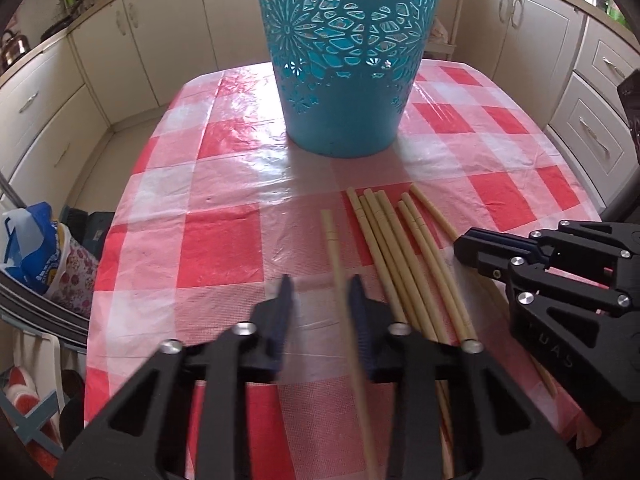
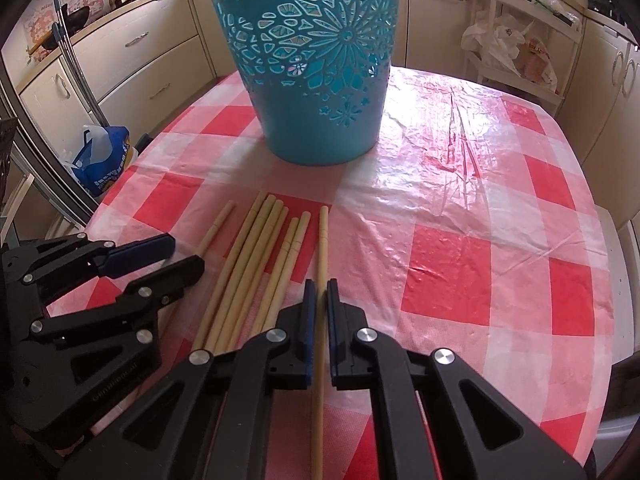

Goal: Organize utensils
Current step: 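Close the left tool on one chopstick while the right tool grasps another chopstick, then lift both held chopsticks over the blue basket and drop them inside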

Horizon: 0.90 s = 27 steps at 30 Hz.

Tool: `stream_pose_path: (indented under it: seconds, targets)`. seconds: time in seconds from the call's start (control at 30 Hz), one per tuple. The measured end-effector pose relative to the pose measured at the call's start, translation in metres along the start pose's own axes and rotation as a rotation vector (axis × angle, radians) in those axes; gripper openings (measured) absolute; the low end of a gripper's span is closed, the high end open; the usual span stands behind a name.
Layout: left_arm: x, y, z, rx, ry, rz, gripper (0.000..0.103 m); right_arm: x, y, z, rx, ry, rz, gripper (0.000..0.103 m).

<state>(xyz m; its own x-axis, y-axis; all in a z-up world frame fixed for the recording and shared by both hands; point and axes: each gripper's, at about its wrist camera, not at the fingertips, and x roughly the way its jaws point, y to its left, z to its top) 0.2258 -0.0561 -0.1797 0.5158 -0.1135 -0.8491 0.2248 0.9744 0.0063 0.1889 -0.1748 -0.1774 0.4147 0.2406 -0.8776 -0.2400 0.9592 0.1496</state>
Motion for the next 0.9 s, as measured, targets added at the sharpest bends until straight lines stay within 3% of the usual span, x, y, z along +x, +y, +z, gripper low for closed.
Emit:
stream_pose_path:
  seconds: [0.2, 0.27, 0.3, 0.37, 0.63, 0.9]
  targets:
    - [0.003, -0.003, 0.007, 0.034, 0.041, -0.011, 0.024, 0.004, -0.001, 0.007, -0.019, 0.05, 0.019, 0.007]
    - [0.004, -0.004, 0.009, 0.043, 0.042, -0.032, 0.016, 0.003, 0.0, 0.005, -0.025, 0.043, 0.014, 0.006]
    - [0.005, -0.002, 0.01, 0.034, 0.049, -0.053, 0.005, 0.003, -0.001, 0.004, -0.014, 0.04, 0.019, 0.006]
    - [0.003, 0.003, 0.011, 0.002, 0.06, -0.101, 0.005, 0.0, -0.006, 0.002, 0.031, 0.032, 0.051, 0.006]
    - [-0.047, 0.023, 0.016, -0.079, -0.086, -0.19, 0.005, -0.051, -0.021, -0.014, 0.237, -0.169, 0.21, 0.006]
    - [-0.113, 0.031, 0.046, -0.102, -0.308, -0.264, 0.005, -0.116, -0.015, 0.021, 0.252, -0.433, 0.246, 0.006]
